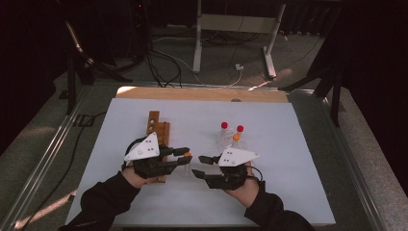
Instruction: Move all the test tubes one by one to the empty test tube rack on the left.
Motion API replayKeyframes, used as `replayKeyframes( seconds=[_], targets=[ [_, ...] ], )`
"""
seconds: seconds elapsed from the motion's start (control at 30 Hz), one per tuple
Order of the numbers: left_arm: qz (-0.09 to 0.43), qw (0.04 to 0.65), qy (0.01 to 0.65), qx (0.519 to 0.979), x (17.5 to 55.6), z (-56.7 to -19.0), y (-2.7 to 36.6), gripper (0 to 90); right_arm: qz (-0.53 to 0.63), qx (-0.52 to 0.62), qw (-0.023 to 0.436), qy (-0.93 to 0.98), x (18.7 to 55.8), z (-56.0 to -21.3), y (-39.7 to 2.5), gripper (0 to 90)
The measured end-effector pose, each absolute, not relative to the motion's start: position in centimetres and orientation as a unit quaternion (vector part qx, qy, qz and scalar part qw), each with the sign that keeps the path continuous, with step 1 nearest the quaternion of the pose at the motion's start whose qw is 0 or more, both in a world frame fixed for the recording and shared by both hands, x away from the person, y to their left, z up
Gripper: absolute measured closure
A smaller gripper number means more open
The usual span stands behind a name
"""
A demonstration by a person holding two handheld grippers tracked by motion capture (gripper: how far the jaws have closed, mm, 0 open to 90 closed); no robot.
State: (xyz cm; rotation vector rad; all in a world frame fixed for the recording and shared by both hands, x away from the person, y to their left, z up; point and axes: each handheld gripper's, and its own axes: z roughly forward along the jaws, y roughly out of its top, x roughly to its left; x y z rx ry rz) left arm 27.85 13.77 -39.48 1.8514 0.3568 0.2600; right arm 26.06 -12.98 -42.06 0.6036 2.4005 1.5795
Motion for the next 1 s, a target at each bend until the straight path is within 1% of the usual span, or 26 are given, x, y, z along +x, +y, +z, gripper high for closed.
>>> replayKeyframes(
  seconds=[0.07,0.1,0.17,0.2,0.3,0.4,0.43,0.47,0.87,1.0],
  targets=[
    [0.117,0.581,0.156,0.791,28.1,-39.0,14.1,71.9,0.538,0.209,0.108,0.809,26.1,-41.7,-13.4,35.2],
    [0.121,0.579,0.158,0.79,28.2,-38.8,14.3,71.9,0.541,0.212,0.109,0.806,26.2,-41.6,-13.6,33.3],
    [0.126,0.581,0.163,0.788,28.5,-38.4,14.7,71.9,0.545,0.214,0.11,0.803,26.2,-41.3,-14.0,32.9],
    [0.131,0.581,0.166,0.786,28.7,-38.2,14.9,71.9,0.548,0.216,0.111,0.8,26.2,-41.2,-14.3,30.6],
    [0.139,0.583,0.174,0.781,29.1,-37.6,15.6,71.9,0.547,0.224,0.117,0.798,26.2,-40.9,-14.7,20.4],
    [0.142,0.586,0.182,0.777,29.4,-37.4,16.1,71.9,0.55,0.234,0.115,0.793,26.2,-40.7,-15.1,12.6],
    [0.147,0.585,0.187,0.775,29.5,-37.3,16.3,71.9,0.552,0.236,0.109,0.793,26.2,-40.7,-15.3,4.9],
    [0.15,0.584,0.189,0.775,29.6,-37.3,16.4,71.9,0.553,0.231,0.098,0.794,26.2,-40.7,-15.4,0.0],
    [0.178,0.575,0.224,0.767,31.3,-37.0,18.6,71.9,0.574,0.226,0.114,0.779,25.7,-40.2,-16.1,0.0],
    [0.187,0.569,0.235,0.765,31.9,-37.1,19.5,71.9,0.573,0.222,0.13,0.778,25.6,-40.1,-16.1,0.0]
  ],
)
